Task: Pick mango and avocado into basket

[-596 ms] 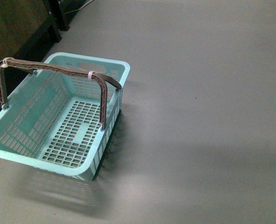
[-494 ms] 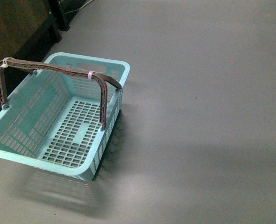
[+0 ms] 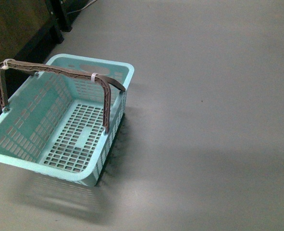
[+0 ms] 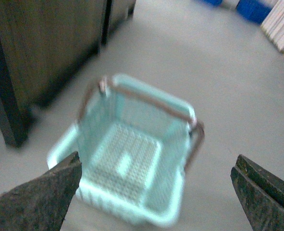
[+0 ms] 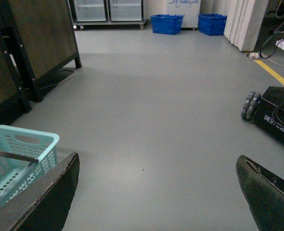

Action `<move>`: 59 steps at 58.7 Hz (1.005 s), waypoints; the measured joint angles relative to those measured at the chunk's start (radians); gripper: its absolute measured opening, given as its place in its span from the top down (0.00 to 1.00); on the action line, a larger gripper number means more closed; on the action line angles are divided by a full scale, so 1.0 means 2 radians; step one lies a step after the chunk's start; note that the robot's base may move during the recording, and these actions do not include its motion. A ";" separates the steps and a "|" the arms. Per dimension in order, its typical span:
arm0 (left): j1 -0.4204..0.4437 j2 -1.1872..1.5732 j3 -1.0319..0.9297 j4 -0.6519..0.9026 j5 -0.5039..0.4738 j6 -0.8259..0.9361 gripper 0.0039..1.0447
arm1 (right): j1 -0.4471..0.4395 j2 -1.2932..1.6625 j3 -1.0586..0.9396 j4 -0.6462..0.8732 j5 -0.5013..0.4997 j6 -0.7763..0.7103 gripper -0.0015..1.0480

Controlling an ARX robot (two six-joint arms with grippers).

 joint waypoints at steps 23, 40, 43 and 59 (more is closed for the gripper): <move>0.028 0.404 0.086 0.295 0.041 -0.355 0.08 | 0.000 0.000 0.000 0.000 0.000 0.000 0.08; -0.030 0.818 0.235 0.479 -0.040 -0.485 0.08 | 0.000 0.000 0.000 0.000 0.000 0.000 0.08; -0.034 0.875 0.277 0.487 -0.046 -0.498 0.08 | 0.000 0.000 0.000 0.000 0.000 0.000 0.08; -0.035 1.043 0.422 0.483 -0.061 -0.514 0.08 | 0.000 0.000 0.000 0.000 0.000 0.000 0.08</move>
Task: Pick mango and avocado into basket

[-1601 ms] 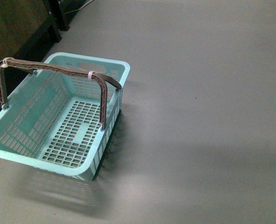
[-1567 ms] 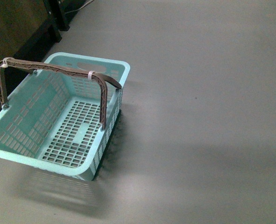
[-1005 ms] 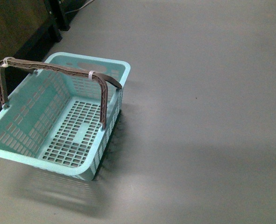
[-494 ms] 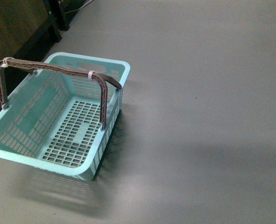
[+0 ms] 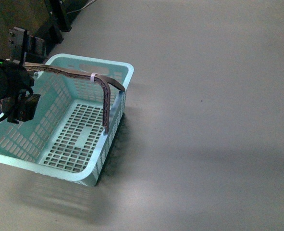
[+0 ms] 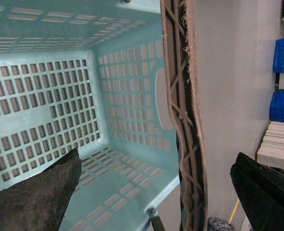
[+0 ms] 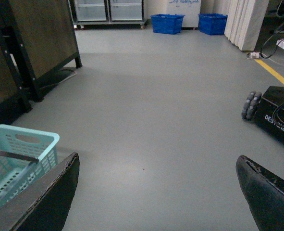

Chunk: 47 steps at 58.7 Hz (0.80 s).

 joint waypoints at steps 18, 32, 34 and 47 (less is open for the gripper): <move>-0.014 0.076 0.109 -0.005 -0.010 -0.003 0.08 | 0.000 0.000 0.000 0.000 0.000 0.000 0.08; -0.029 0.119 0.148 -0.016 -0.010 -0.002 0.39 | 0.000 0.000 0.000 0.000 0.000 0.000 0.08; -0.030 0.122 0.148 -0.014 -0.010 -0.003 0.44 | 0.000 0.000 0.000 0.000 0.000 0.000 0.08; -0.034 0.123 0.146 -0.002 -0.009 -0.045 0.72 | 0.000 0.000 0.000 0.000 0.000 0.000 0.08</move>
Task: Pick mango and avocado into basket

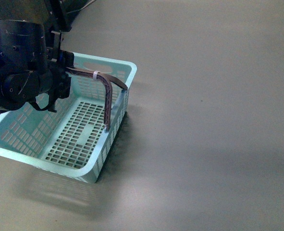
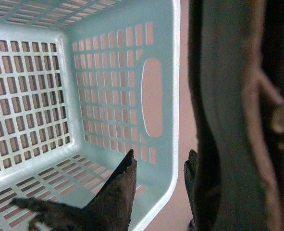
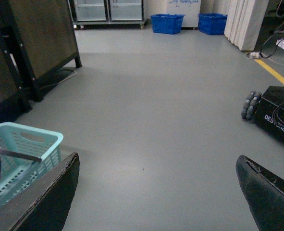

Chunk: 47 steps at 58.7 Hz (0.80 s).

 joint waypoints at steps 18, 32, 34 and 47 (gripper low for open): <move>-0.003 -0.076 -0.102 0.028 0.001 -0.020 0.73 | 0.000 0.000 0.000 0.000 0.000 0.000 0.08; 0.008 -0.332 -0.268 -0.018 0.000 -0.054 0.73 | 0.000 0.000 0.000 0.000 0.000 0.000 0.08; 0.009 -0.364 -0.279 -0.032 -0.001 -0.056 0.73 | 0.000 0.000 0.000 0.000 0.000 0.000 0.08; 0.013 -0.618 -0.318 -0.167 0.002 -0.062 0.73 | 0.000 0.000 0.000 0.000 0.000 0.000 0.08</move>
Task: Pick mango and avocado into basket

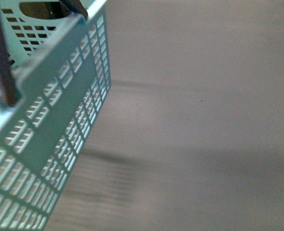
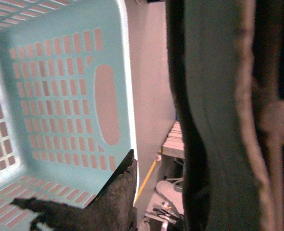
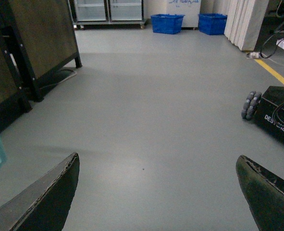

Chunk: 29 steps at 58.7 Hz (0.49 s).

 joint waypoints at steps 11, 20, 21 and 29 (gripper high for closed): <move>0.006 -0.117 -0.003 -0.080 0.000 0.000 0.73 | 0.000 0.000 0.000 0.000 0.000 0.000 0.08; 0.009 -0.177 -0.003 -0.120 0.000 0.001 0.73 | 0.000 0.000 0.000 0.000 0.000 0.000 0.08; 0.009 -0.180 -0.003 -0.121 0.000 0.001 0.73 | 0.000 0.000 0.000 0.000 0.000 0.000 0.08; 0.009 -0.189 -0.003 -0.123 0.000 0.001 0.73 | 0.000 0.000 0.000 0.000 0.000 0.000 0.08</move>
